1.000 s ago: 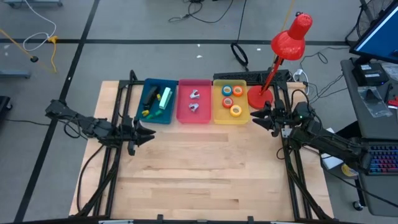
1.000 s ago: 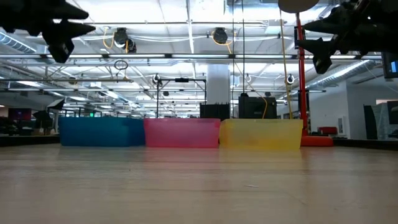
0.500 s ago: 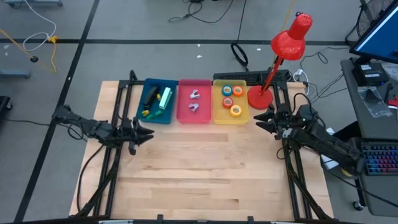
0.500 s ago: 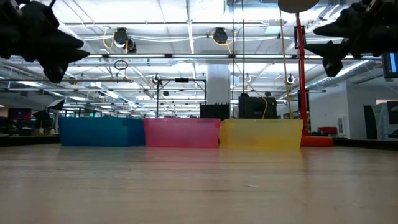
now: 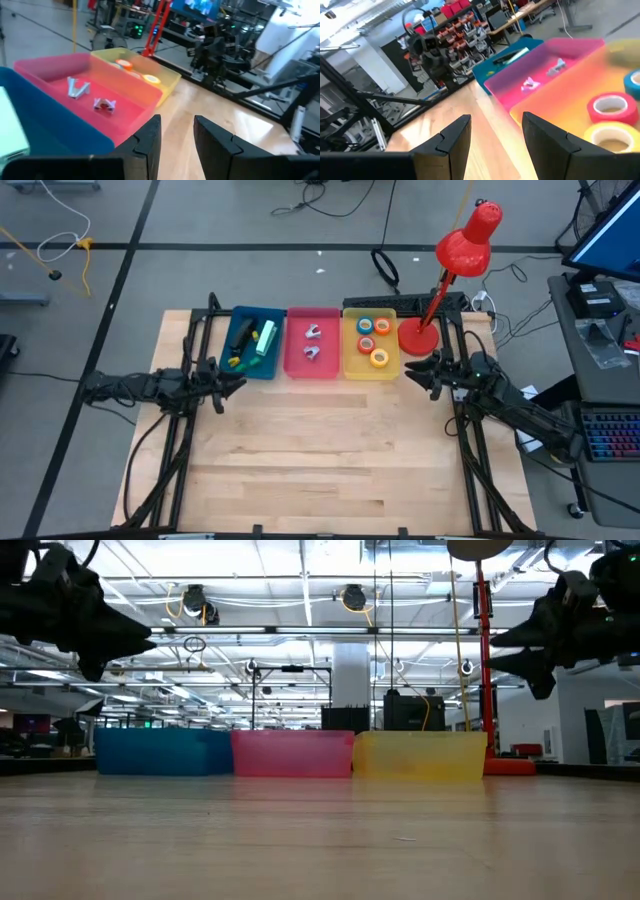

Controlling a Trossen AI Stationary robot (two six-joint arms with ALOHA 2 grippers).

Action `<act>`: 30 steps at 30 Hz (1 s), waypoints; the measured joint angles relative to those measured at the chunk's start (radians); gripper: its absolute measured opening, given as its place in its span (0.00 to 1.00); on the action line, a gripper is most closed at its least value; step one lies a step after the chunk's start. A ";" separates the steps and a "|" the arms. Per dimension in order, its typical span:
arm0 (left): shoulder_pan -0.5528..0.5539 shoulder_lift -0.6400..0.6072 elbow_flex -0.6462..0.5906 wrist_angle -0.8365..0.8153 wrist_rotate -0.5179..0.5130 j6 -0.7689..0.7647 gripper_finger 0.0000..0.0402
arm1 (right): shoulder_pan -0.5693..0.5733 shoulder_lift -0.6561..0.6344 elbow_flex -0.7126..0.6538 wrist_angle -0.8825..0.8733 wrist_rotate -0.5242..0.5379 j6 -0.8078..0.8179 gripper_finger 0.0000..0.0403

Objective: Pick and place Stapler, Stapler remover, tape
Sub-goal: Return to Home Position

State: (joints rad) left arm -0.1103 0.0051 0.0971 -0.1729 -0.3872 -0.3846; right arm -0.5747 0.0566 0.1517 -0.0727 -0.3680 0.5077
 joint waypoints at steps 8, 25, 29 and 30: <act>0.147 0.000 0.000 -0.023 0.174 0.025 0.29 | 0.000 0.000 -0.017 0.069 0.000 -0.002 0.42; 0.290 0.000 -0.021 0.010 0.394 0.097 0.29 | 0.000 0.000 -0.017 0.098 0.000 -0.022 0.43; 0.290 0.000 -0.022 0.030 0.394 0.095 0.29 | 0.000 0.000 -0.017 0.101 0.000 -0.022 0.43; 0.290 0.000 -0.022 0.055 0.395 0.096 0.29 | 0.000 0.000 -0.017 0.106 0.000 -0.022 0.43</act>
State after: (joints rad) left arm 0.1795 0.0055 0.0753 -0.1176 0.0075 -0.2889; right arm -0.5743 0.0566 0.1345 0.0336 -0.3679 0.4858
